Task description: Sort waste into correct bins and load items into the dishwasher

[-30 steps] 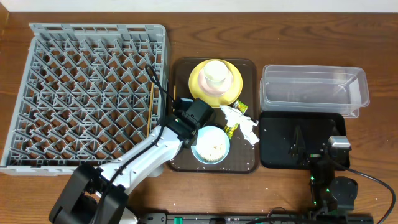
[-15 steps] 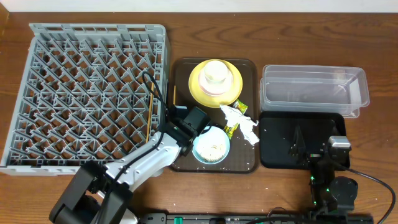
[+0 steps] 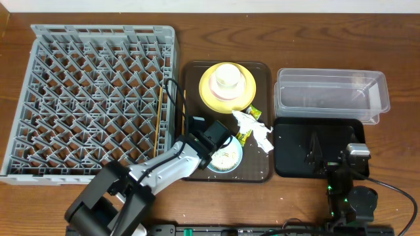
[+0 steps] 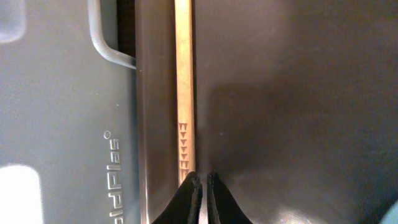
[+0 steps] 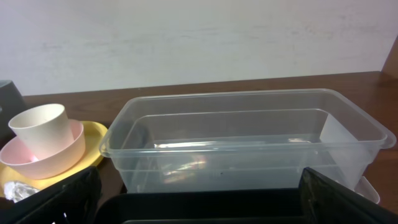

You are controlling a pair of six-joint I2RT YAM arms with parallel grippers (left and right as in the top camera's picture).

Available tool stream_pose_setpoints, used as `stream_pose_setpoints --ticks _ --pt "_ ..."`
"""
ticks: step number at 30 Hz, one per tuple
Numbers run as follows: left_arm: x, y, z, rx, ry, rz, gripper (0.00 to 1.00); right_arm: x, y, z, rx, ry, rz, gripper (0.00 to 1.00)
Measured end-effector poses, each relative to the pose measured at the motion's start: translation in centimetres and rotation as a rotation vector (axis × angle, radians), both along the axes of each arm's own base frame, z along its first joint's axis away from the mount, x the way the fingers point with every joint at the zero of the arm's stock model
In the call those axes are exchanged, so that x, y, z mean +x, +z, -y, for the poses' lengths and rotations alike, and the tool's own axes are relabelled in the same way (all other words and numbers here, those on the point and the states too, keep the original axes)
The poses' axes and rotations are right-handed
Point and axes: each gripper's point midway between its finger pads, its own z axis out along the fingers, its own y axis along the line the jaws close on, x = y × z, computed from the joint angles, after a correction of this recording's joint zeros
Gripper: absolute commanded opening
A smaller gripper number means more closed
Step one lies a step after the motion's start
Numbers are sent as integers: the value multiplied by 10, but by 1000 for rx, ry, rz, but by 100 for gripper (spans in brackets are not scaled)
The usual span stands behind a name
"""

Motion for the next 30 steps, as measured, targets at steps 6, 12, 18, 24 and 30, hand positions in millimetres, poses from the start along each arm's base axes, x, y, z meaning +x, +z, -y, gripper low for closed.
stream_pose_setpoints --ticks 6,12,18,24,30 --pt "3 0 -1 8 3 14 8 0 0 0 0 0 0 99" --pt "1 1 -4 26 3 7 8 0 0 0 0 0 0 99" --pt "3 5 -12 71 8 29 8 0 0 0 0 0 0 99" --pt "5 2 -9 54 28 41 8 0 0 0 0 0 0 99" --pt "7 -3 -2 22 27 37 8 0 0 0 0 0 0 99"
